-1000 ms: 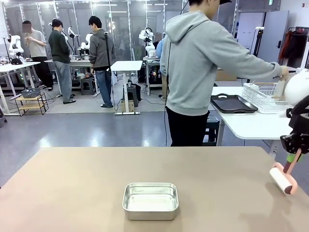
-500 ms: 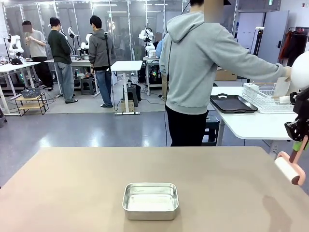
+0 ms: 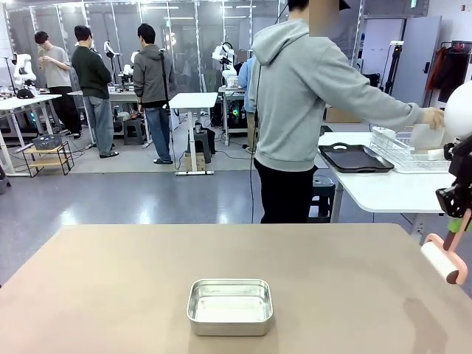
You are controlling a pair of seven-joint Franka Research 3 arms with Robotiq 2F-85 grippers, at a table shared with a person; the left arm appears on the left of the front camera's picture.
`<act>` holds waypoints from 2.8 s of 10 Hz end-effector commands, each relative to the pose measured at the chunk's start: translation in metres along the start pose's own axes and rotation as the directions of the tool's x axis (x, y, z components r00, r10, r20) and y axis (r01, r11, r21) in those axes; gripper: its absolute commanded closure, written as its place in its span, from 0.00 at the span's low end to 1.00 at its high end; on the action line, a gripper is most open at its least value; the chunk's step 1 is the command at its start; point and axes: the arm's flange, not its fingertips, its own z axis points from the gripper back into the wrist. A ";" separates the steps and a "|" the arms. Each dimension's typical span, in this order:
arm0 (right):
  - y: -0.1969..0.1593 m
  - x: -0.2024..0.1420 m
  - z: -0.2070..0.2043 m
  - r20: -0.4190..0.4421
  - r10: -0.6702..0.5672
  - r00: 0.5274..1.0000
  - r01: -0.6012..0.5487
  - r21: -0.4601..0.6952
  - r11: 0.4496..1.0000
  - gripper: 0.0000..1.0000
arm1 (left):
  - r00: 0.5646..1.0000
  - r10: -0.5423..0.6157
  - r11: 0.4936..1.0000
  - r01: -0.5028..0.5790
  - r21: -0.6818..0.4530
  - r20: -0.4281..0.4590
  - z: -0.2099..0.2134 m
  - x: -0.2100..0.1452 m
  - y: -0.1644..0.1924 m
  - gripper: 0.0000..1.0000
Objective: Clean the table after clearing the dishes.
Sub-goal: Place the Lint Roller back on top of the Airtight Container.
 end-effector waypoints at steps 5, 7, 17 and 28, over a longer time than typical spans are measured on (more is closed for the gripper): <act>0.002 0.001 0.001 0.015 0.005 1.000 -0.005 0.001 1.000 0.79 | 1.000 0.008 1.000 -0.008 -0.014 -0.002 0.003 0.003 -0.004 0.00; 0.002 0.001 0.001 0.015 0.005 1.000 -0.005 0.001 1.000 0.79 | 1.000 0.008 1.000 -0.008 -0.014 -0.002 0.003 0.003 -0.004 0.00; 0.207 -0.049 0.118 0.307 0.769 0.561 -0.774 -0.135 0.619 0.79 | 1.000 0.008 1.000 -0.008 -0.014 -0.002 0.003 0.003 -0.004 0.00; 0.455 -0.129 0.069 0.197 0.980 -0.007 -0.993 -0.120 0.017 0.79 | 1.000 0.008 1.000 -0.008 -0.014 -0.002 0.003 0.003 -0.004 0.00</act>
